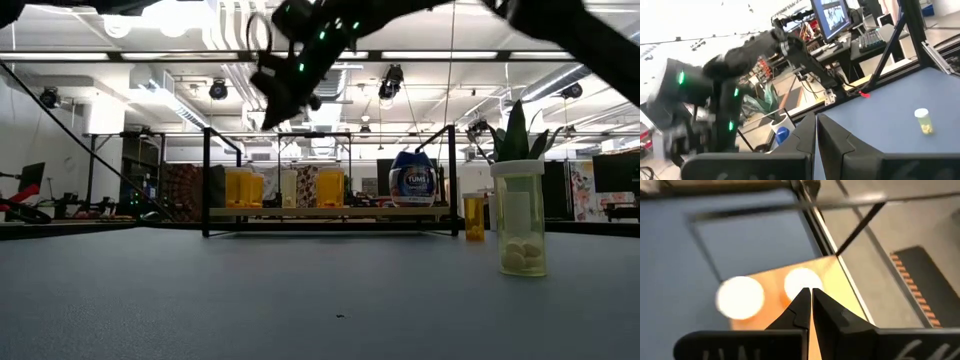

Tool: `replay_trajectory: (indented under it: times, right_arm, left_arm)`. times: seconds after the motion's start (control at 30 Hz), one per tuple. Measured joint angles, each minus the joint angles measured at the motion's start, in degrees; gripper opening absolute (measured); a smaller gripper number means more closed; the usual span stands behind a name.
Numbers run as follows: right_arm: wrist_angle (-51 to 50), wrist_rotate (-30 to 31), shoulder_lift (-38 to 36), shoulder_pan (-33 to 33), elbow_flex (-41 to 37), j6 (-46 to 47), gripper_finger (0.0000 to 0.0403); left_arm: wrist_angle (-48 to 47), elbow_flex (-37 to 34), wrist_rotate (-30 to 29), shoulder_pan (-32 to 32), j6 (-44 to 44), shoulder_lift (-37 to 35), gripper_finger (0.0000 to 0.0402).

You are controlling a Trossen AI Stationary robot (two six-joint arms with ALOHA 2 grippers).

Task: Pick and place medicine bottles onto shelf by color
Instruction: Put the orange pill bottle on the shelf

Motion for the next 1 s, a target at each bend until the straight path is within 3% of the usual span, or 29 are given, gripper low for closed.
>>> replay_trajectory:
  times: [0.23, 1.0]
  right_arm:
    - [-8.1, 0.0, 10.3, -3.0, 11.0, 0.5, 0.0009]
    - [-6.3, -0.6, 11.6, -3.8, 8.5, 2.7, 0.0009]
  left_arm:
    - [-0.2, -0.8, 0.0, 0.0, 1.4, -2.3, 0.0]
    - [-0.2, -0.9, 0.0, 0.0, 1.3, -1.5, 0.0]
